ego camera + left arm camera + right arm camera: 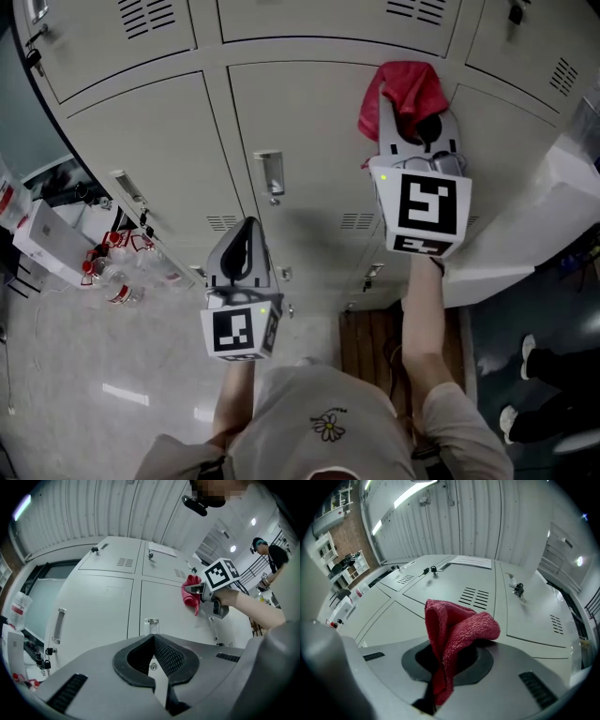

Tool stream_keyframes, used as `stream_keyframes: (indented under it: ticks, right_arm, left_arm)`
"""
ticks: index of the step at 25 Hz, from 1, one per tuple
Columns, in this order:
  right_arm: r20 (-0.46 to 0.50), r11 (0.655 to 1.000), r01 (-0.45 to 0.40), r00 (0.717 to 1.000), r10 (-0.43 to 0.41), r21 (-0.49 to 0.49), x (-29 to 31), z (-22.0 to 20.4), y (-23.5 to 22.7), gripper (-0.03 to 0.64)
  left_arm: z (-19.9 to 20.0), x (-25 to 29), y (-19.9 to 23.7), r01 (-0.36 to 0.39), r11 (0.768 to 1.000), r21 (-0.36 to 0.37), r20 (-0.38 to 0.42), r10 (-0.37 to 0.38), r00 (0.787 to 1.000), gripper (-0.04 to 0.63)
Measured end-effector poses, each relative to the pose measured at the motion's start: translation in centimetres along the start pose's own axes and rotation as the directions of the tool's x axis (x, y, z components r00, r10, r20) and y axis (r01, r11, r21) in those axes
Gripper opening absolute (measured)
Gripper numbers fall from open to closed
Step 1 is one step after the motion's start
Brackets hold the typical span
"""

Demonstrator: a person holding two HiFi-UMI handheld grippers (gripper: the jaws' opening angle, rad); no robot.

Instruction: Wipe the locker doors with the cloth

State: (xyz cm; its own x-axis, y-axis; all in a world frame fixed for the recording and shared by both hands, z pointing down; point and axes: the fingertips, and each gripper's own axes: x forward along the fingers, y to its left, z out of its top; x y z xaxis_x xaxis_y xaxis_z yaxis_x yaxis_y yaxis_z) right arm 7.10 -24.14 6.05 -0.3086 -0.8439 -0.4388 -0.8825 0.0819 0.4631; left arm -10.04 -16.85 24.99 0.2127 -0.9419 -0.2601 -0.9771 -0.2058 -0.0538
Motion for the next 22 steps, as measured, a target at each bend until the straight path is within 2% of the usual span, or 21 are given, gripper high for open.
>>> stream_keyframes:
  ticks: [8, 14, 22]
  right_arm:
    - [-0.049, 0.995, 0.09, 0.995, -0.092, -0.046, -1.3, -1.8, -4.2, 0.031]
    - [-0.072, 0.989, 0.127, 0.989, -0.133, -0.075, -1.8, -2.6, -6.0, 0.031]
    - [-0.076, 0.985, 0.136, 0.987, -0.144, -0.102, -1.9, -2.8, -6.4, 0.031]
  left_arm:
    - [0.2, 0.2, 0.2, 0.002, 1.0, -0.021, 0.009, -0.001, 1.0, 0.015]
    - [-0.1, 0.5, -0.7, 0.035, 0.999, 0.009, -0.002, -0.035, 0.999, 0.015]
    - [-0.2, 0.6, -0.5, 0.046, 0.999, 0.017, 0.002, -0.046, 0.999, 0.015]
